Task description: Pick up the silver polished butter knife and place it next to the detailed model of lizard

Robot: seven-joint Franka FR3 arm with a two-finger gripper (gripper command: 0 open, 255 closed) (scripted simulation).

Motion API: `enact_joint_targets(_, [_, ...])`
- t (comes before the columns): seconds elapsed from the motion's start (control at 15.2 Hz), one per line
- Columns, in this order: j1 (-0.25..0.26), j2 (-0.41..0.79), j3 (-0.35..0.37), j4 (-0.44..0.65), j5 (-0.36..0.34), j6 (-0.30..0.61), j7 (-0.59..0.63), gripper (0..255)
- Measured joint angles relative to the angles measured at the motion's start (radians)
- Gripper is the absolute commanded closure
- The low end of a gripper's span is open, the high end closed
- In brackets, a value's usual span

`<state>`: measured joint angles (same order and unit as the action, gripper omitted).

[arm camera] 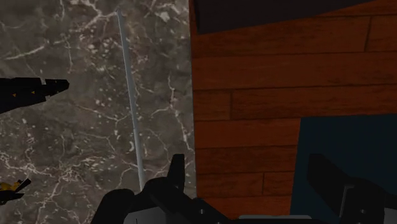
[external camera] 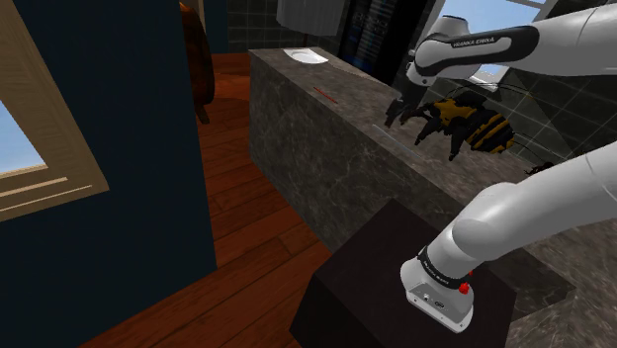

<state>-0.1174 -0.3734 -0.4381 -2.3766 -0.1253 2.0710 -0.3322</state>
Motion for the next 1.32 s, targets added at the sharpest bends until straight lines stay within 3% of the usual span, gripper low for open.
enact_joint_targets(0.26, [-0.002,0.129,-0.075,0.043,0.029,0.085,-0.105,0])
enact_joint_targets(0.59, [-0.013,0.33,-0.161,0.153,0.132,0.159,-0.277,0])
enact_joint_targets(1.32, [-0.02,0.438,-0.166,0.135,0.215,0.265,-0.348,0])
